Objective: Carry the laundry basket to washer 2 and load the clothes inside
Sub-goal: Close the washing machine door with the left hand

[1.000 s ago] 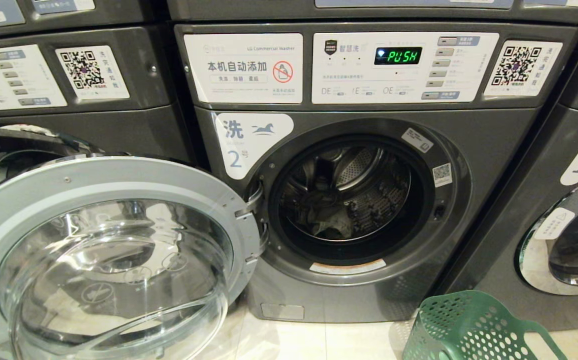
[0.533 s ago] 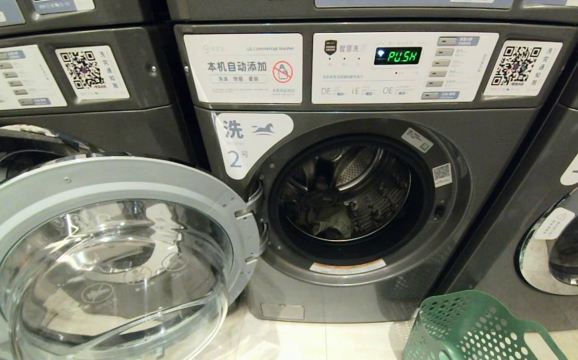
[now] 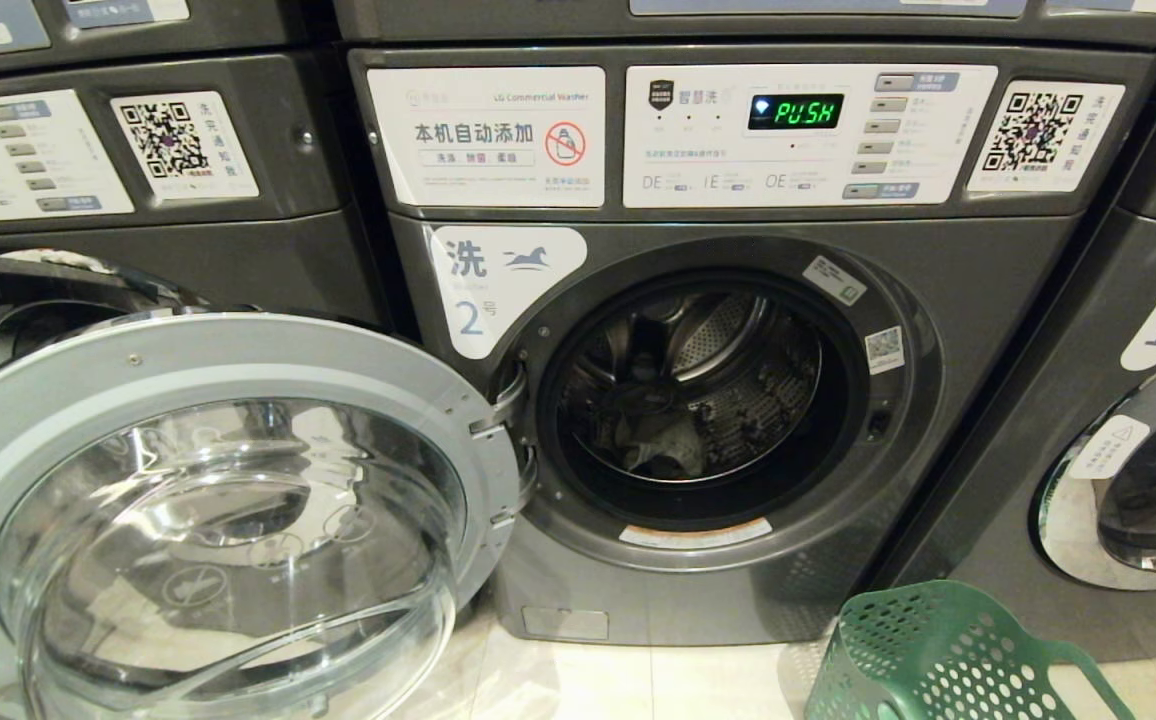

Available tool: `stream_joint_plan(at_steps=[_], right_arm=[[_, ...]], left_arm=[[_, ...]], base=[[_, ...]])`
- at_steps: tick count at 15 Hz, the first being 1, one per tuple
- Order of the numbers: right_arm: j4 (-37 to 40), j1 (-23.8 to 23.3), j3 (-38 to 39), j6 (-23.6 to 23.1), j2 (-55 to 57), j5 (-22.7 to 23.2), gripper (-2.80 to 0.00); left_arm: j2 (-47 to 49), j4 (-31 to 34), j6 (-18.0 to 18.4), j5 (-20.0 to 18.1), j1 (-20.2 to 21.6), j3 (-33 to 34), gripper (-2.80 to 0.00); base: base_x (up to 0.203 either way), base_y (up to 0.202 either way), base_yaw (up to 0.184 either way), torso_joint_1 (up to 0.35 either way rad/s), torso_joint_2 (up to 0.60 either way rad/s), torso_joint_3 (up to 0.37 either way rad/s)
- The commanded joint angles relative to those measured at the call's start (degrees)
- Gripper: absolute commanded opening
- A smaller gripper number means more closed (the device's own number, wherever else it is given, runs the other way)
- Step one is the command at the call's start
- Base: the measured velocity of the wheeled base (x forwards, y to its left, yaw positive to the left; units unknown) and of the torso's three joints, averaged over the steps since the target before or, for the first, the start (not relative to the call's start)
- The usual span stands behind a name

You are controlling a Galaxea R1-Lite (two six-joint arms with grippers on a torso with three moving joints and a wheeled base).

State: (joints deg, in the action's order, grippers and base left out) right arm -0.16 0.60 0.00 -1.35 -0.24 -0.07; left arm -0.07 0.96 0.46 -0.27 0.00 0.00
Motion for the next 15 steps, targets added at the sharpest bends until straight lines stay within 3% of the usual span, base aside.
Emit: stream_joint_plan(at_steps=[1,4,11,15], right_arm=[[0.0,0.0,0.0,-0.1,0.2,0.0,-2.80],[-0.1,0.0,0.0,2.1,0.2,-0.3,-2.80],[-0.1,0.0,0.0,1.7,0.2,-0.3,-2.80],[-0.1,0.0,0.0,1.9,0.2,-0.3,-2.80]], left_arm=[[0.0,0.0,0.0,0.0,0.0,0.0,-2.80],[0.0,0.2,0.2,-0.1,0.0,-0.2,-2.80],[0.0,0.1,0.2,0.0,0.0,-0.1,-2.80],[0.0,0.1,0.1,0.0,0.0,-0.1,-2.80]], base=[[0.000,0.000,0.000,0.000,0.00,0.000],[0.000,0.000,0.000,0.000,0.00,0.000],[0.000,0.000,0.000,0.000,0.00,0.000],[-0.178,0.000,0.000,0.008,0.00,0.003]])
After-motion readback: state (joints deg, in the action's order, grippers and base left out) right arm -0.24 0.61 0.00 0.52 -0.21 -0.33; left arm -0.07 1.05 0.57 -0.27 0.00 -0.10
